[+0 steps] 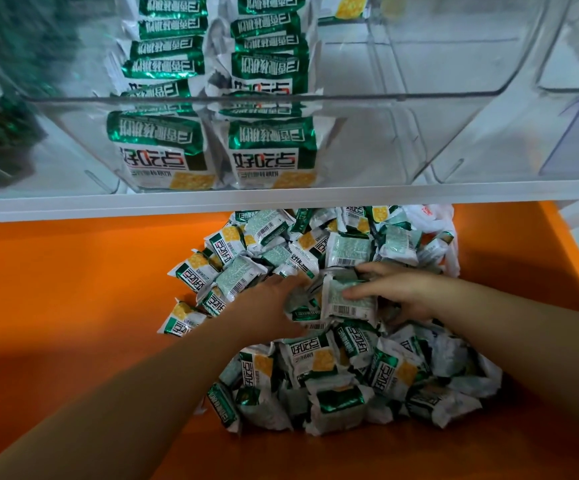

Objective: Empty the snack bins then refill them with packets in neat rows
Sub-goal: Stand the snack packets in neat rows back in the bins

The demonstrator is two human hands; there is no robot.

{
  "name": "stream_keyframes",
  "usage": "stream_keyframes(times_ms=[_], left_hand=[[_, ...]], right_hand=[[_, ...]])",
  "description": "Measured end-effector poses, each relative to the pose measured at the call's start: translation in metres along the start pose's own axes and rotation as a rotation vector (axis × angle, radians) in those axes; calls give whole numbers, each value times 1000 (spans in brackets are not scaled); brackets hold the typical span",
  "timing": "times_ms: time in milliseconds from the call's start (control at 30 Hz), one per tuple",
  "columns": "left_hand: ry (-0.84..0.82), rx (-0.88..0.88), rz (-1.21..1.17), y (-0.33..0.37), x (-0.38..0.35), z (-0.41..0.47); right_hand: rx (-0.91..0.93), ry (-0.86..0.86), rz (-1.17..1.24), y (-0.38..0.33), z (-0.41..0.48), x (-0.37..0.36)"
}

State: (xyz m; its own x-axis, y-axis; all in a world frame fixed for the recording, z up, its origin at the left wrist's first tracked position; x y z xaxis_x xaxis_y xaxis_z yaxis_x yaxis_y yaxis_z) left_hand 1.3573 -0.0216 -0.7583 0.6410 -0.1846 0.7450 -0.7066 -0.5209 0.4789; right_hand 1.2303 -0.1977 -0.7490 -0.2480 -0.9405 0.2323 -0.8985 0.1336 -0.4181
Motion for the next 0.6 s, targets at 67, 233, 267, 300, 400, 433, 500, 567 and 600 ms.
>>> stream_keyframes(times_ms=[67,233,267,300,400,433,500,567,600], left_hand=[[2,-2,-38,0,-1,0],[1,-18,-105,-1,-3,0],[0,-19,-122,-1,-4,-1],[1,-19,-142,-1,-5,-1],[9,-15,-226,-2,-8,-1],[12,-15,-259,-1,-9,-1],[20,-19,-316,-1,-9,-2],[26,-25,-346,1,-9,-4],[27,-26,-349,2,-10,-4]], right_hand=[[-10,-18,8,0,-1,-1],[4,-45,-20,5,-3,-3],[20,-48,-33,4,-3,-3],[41,-53,-49,3,-4,-5],[157,-50,-211,-4,-5,-9],[188,-46,-258,-6,-6,-10],[213,-58,-300,-7,-6,-12],[214,-76,-299,-5,-5,-13],[216,-83,-290,-3,-4,-15]])
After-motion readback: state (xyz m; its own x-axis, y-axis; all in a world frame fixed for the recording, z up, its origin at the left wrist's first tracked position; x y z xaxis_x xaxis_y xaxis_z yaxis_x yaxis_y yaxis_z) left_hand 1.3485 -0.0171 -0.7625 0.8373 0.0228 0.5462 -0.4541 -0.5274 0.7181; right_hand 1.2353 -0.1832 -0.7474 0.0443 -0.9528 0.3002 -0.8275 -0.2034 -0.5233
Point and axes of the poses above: each hand's wrist, its own z-axis towards the middle knuckle, its own x-axis out of the back of the hand, y = z × x, the point moved 2 cm from there along z, towards the middle knuckle, and after that the axes turned 3 degrees about y, right-handed, at the moved point
